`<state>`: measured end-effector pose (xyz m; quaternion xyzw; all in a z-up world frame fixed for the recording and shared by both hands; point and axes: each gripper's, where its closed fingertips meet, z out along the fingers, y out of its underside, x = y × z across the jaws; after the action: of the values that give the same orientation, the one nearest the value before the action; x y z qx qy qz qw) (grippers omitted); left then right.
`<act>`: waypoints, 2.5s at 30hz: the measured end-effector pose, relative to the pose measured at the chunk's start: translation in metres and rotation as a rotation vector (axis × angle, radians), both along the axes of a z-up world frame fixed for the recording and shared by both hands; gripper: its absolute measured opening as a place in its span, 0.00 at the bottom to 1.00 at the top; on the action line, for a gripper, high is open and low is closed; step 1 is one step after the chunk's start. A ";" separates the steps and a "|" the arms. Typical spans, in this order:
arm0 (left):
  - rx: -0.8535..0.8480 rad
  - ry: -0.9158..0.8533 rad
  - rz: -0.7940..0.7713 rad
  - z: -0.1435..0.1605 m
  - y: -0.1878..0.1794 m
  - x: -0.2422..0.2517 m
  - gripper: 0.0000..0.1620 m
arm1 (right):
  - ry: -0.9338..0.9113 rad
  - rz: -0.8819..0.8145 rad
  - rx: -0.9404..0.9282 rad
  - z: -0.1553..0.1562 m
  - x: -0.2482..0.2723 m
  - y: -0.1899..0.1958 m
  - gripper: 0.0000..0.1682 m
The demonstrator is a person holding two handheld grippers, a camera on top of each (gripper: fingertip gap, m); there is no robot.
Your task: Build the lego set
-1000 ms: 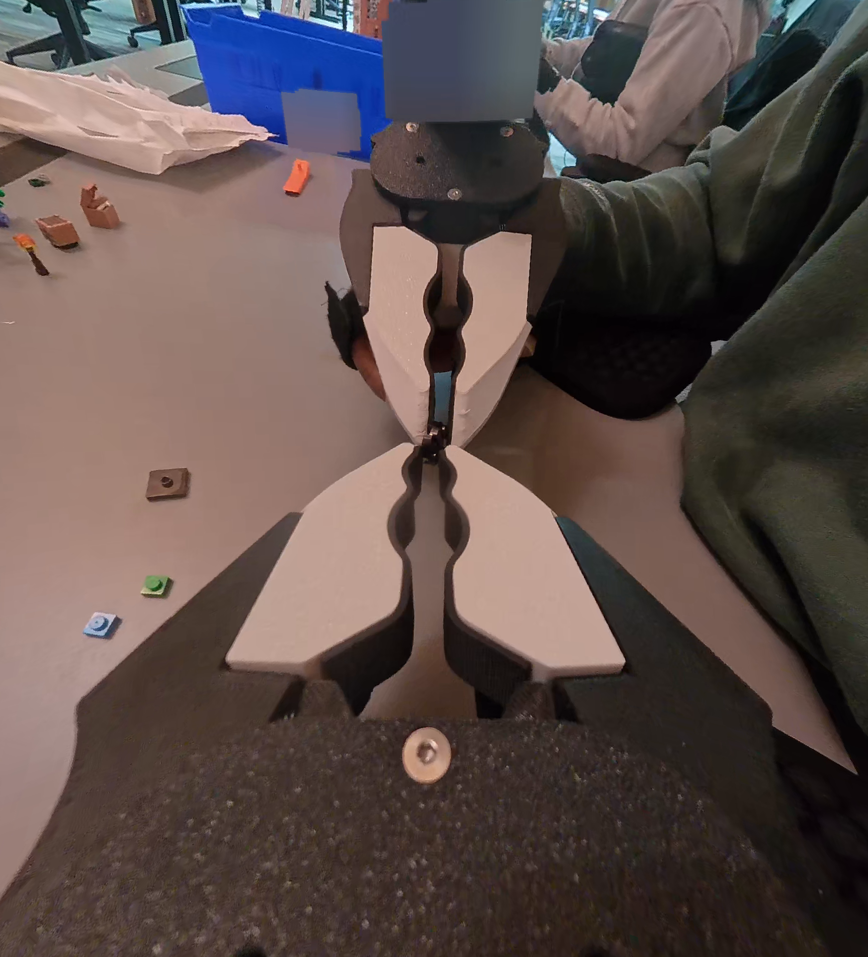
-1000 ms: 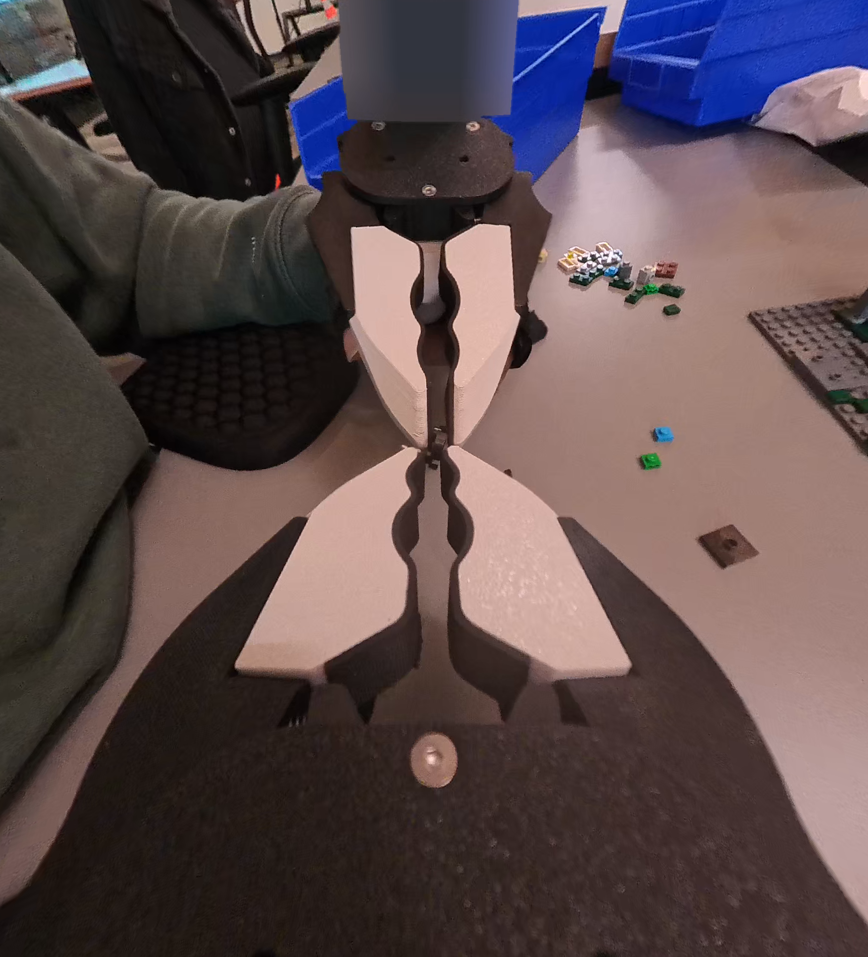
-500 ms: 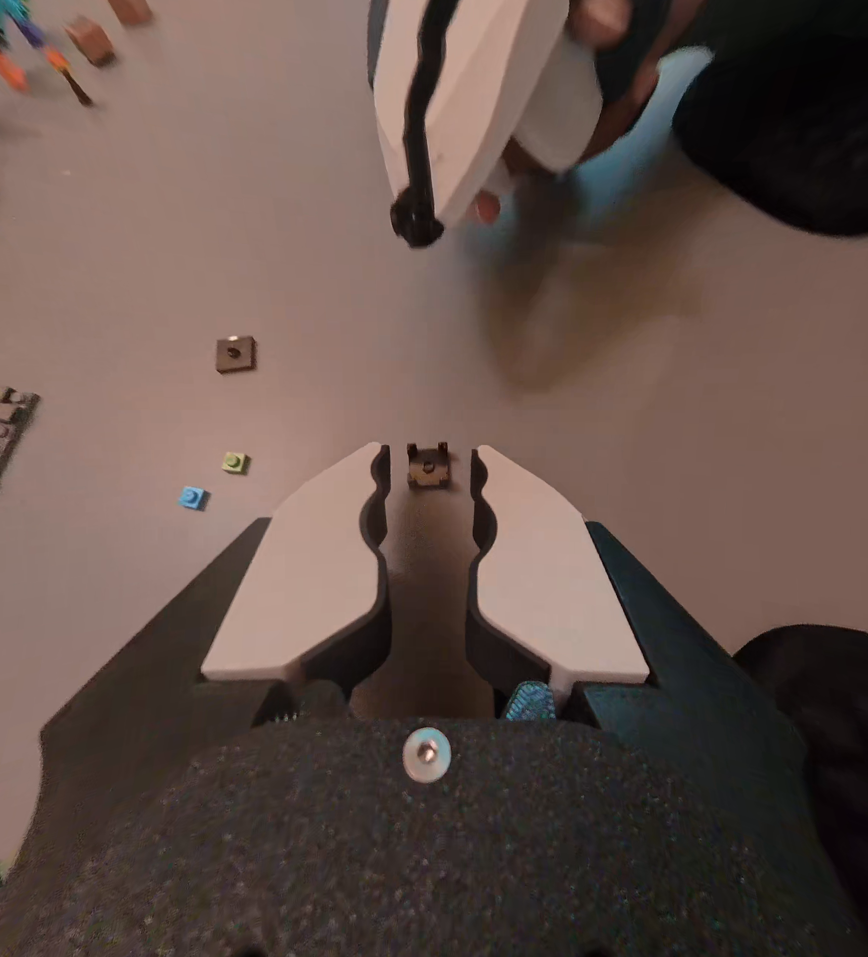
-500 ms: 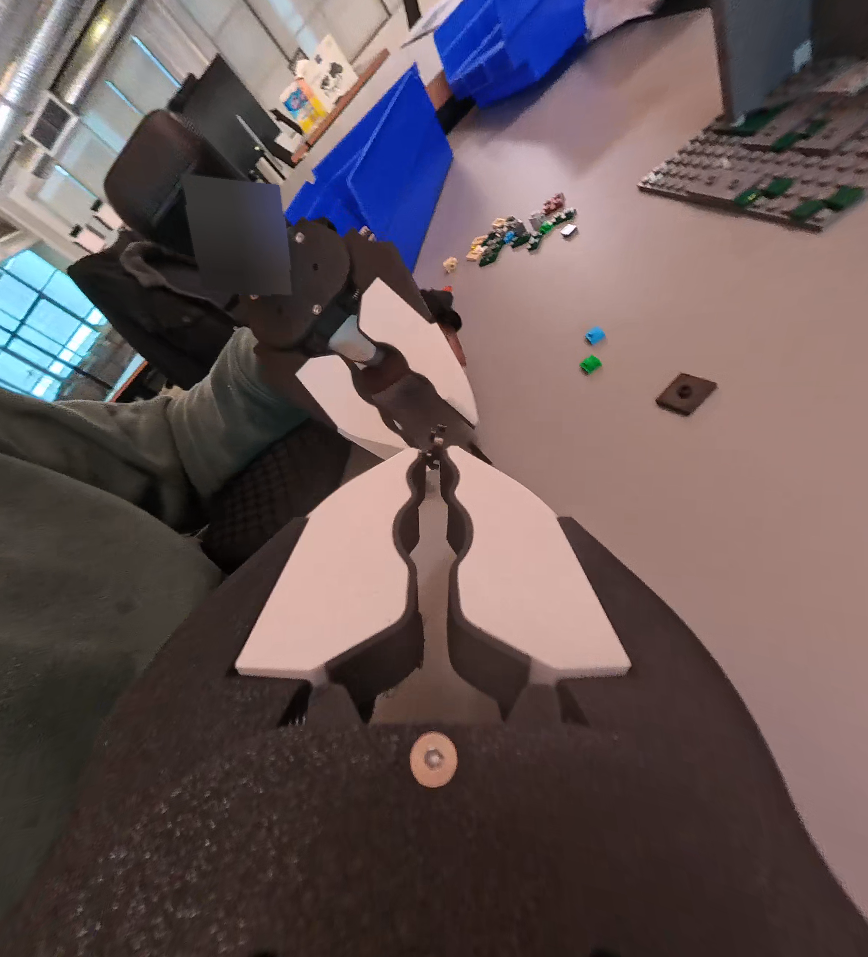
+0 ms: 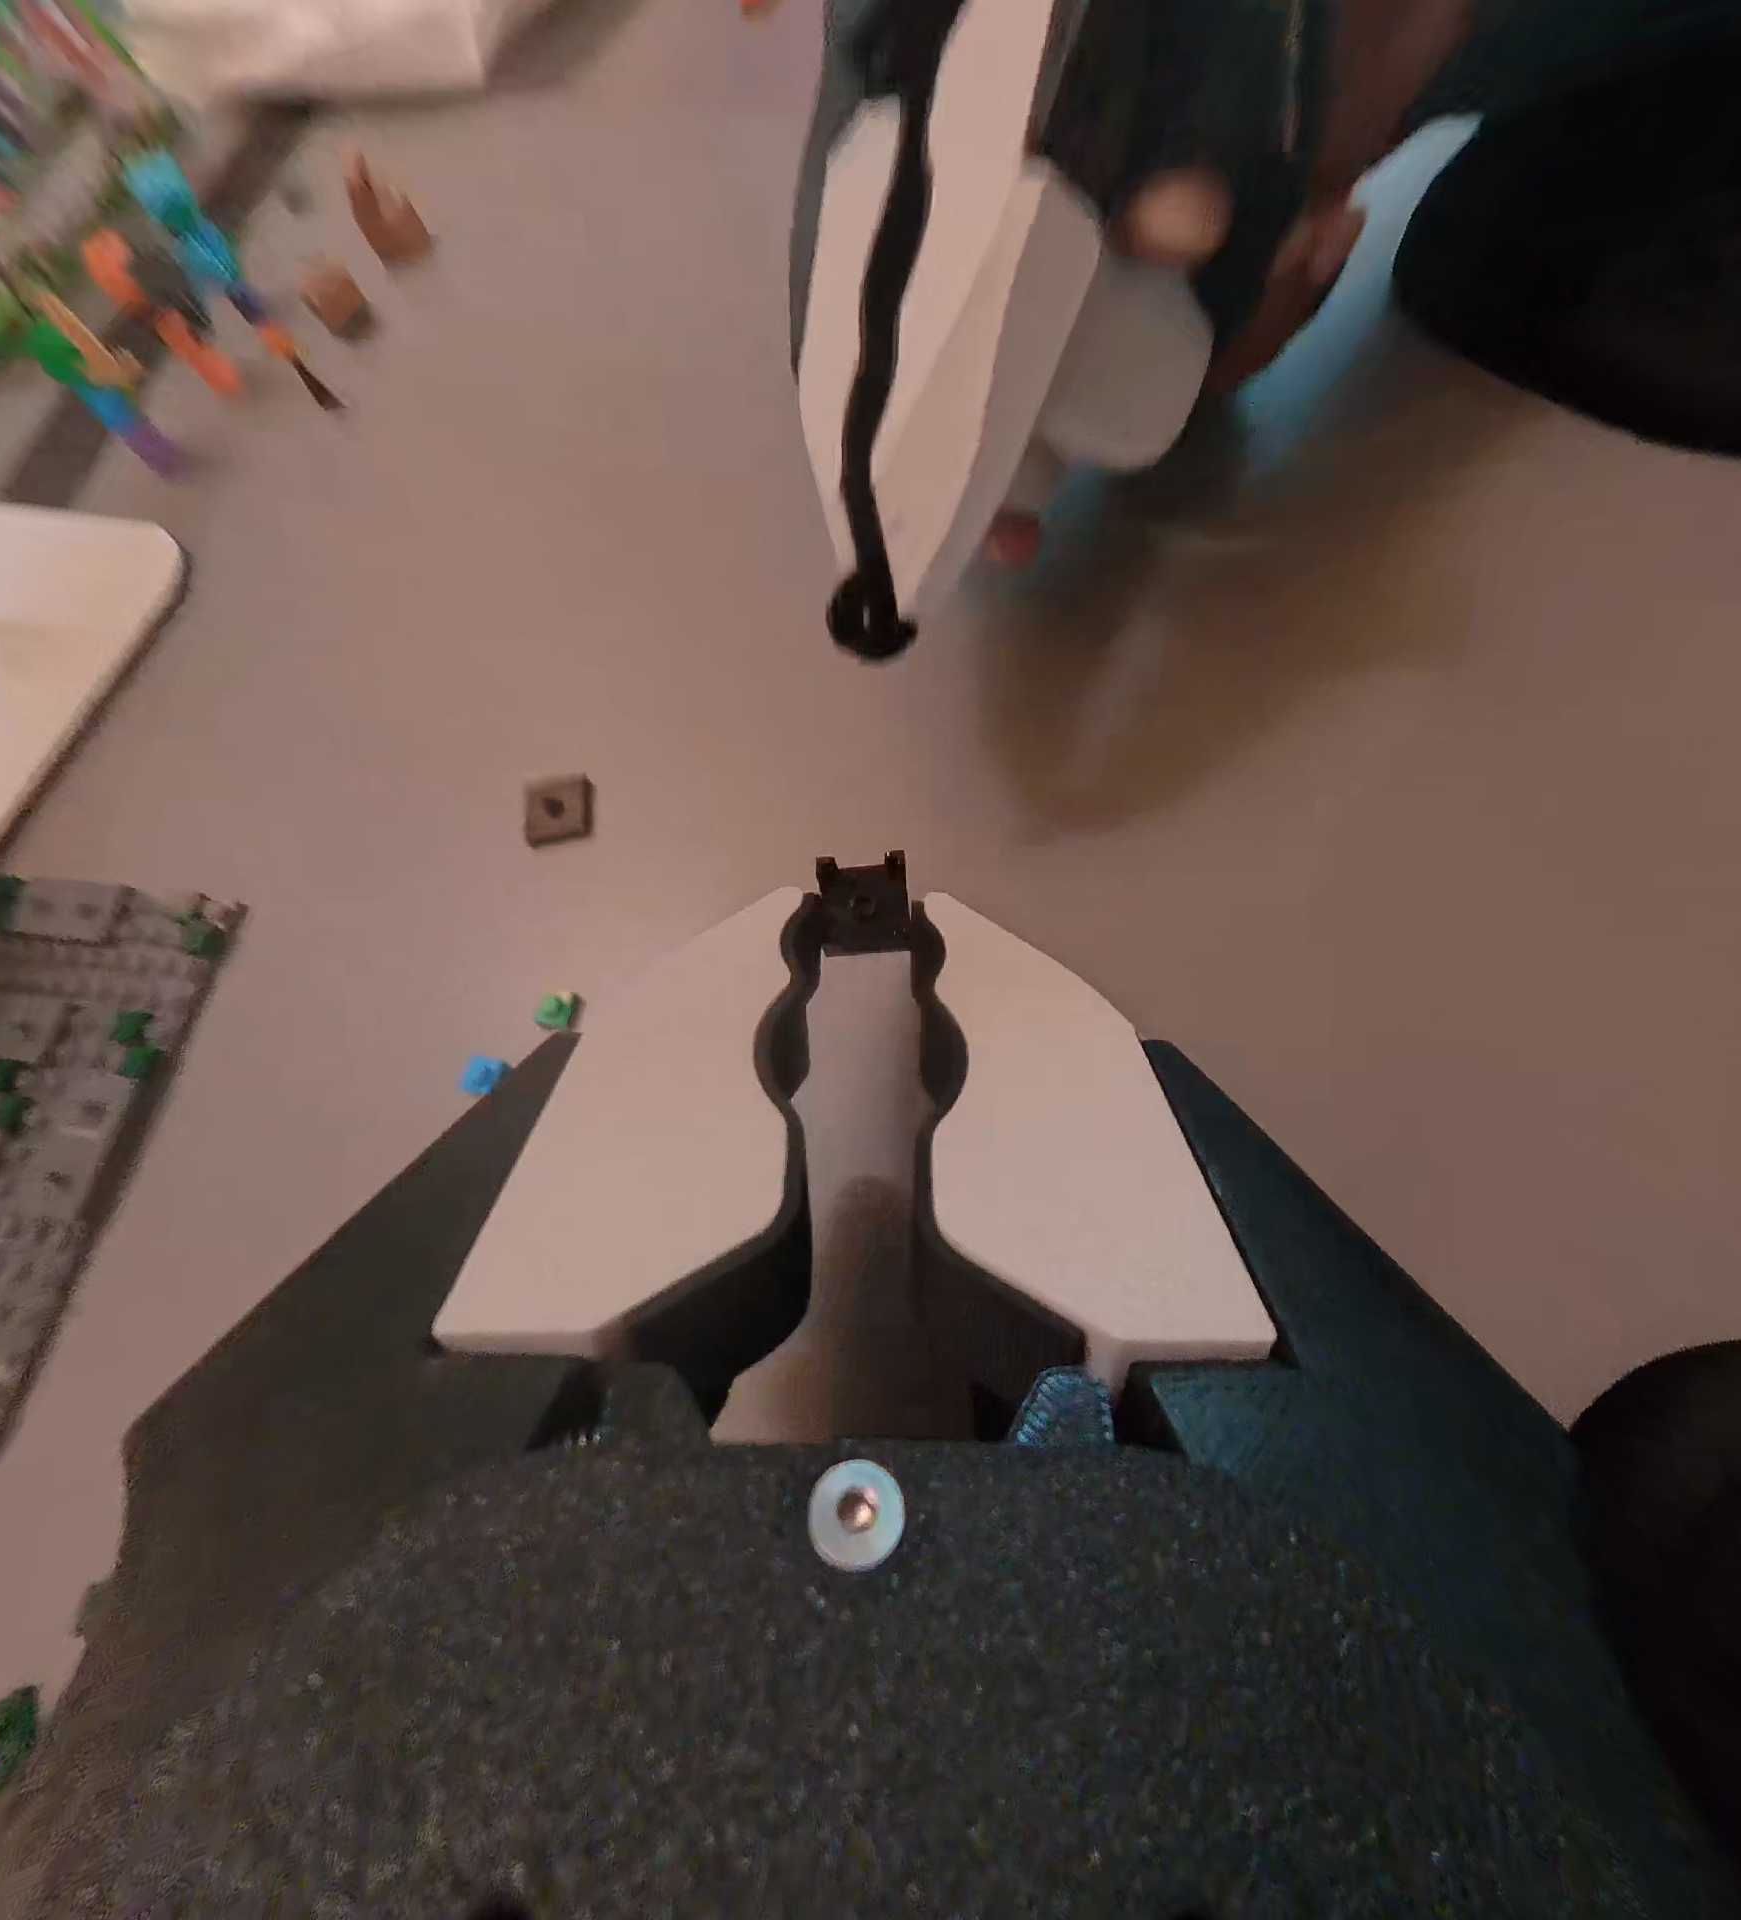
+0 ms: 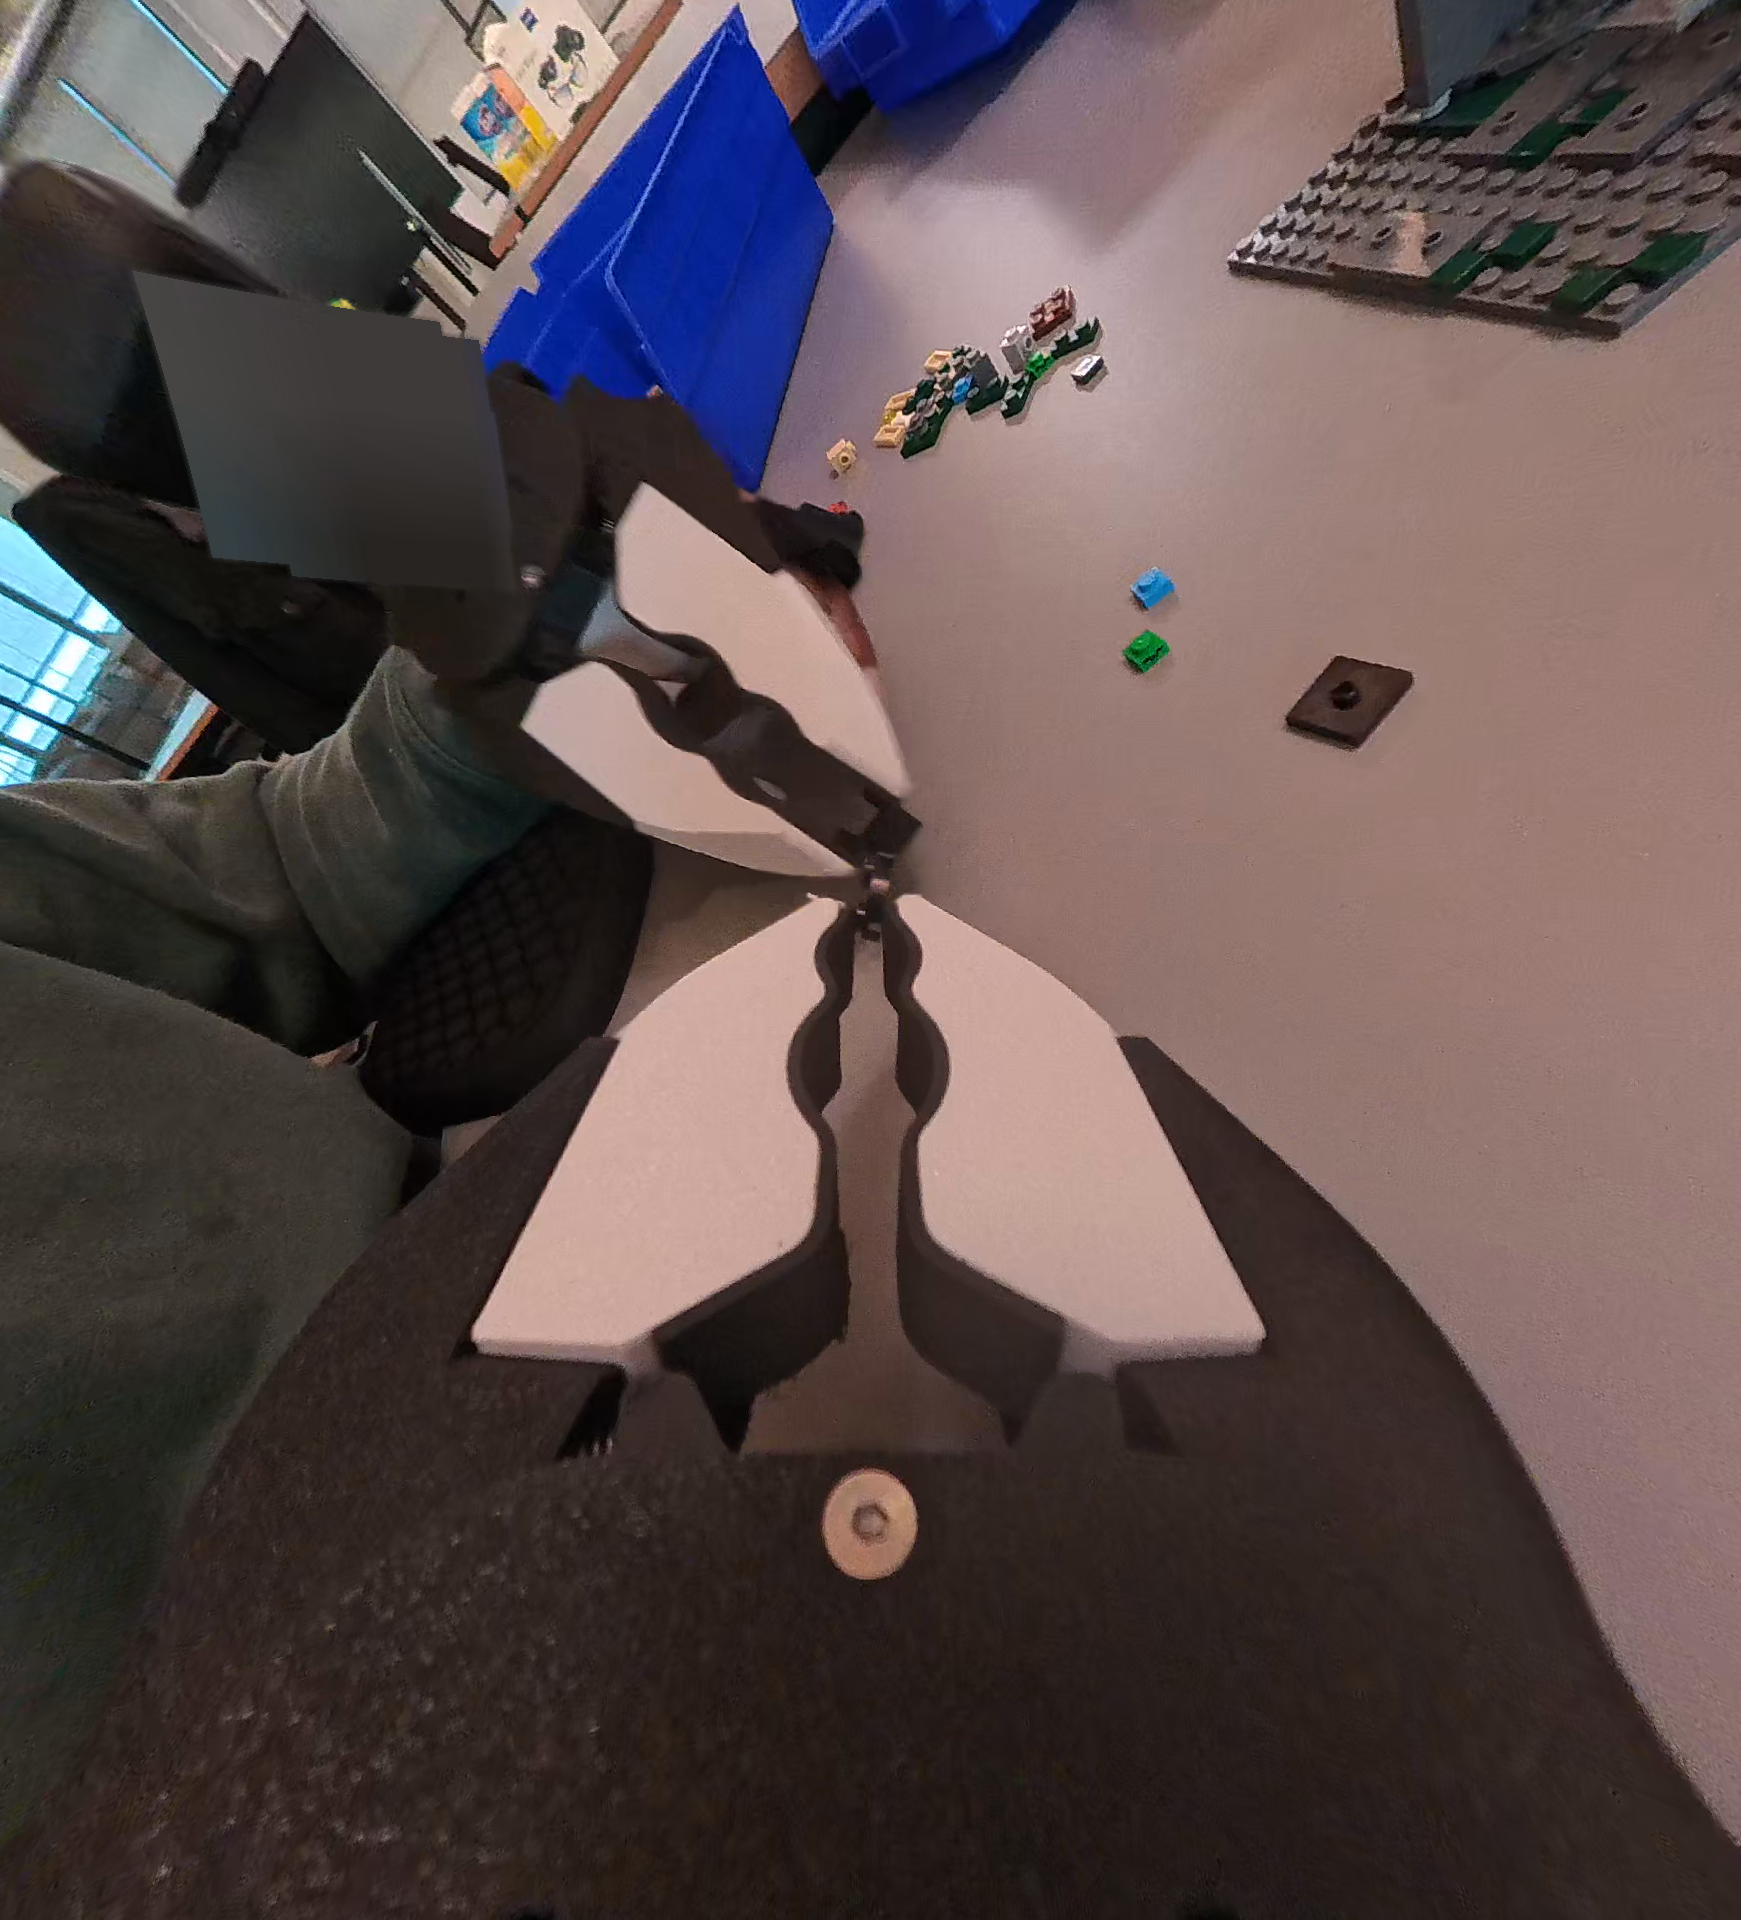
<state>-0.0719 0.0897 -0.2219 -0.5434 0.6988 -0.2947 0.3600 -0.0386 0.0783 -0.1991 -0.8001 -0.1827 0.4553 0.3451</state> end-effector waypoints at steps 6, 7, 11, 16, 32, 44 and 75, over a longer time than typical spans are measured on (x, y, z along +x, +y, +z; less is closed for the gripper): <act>0.123 -0.176 -0.021 0.039 -0.011 0.011 0.10 | 0.012 -0.010 -0.016 -0.001 -0.008 0.001 0.03; 0.137 -0.183 -0.026 0.041 -0.013 0.013 0.10 | 0.020 -0.003 -0.014 0.000 -0.011 0.001 0.03; 0.157 -0.176 -0.042 0.040 -0.017 0.016 0.10 | 0.066 0.023 -0.004 0.006 -0.016 -0.003 0.03; 0.161 -0.211 -0.051 0.046 -0.020 0.016 0.10 | 0.180 0.072 0.017 0.021 -0.020 -0.008 0.03; 0.214 -0.304 -0.059 0.072 -0.029 0.014 0.10 | 0.346 0.171 0.102 0.050 -0.025 -0.022 0.04; 0.307 -0.270 -0.037 0.072 -0.028 0.015 0.10 | 0.259 0.169 0.178 0.052 -0.025 -0.024 0.09; 0.963 -0.222 0.087 0.090 -0.016 0.018 0.10 | -0.027 -0.185 0.530 0.069 -0.021 -0.004 0.05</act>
<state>-0.0534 0.0741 -0.1317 -0.3091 0.6899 0.0208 0.6543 -0.0601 0.0742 -0.1298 -0.7012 -0.2262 0.3477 0.5799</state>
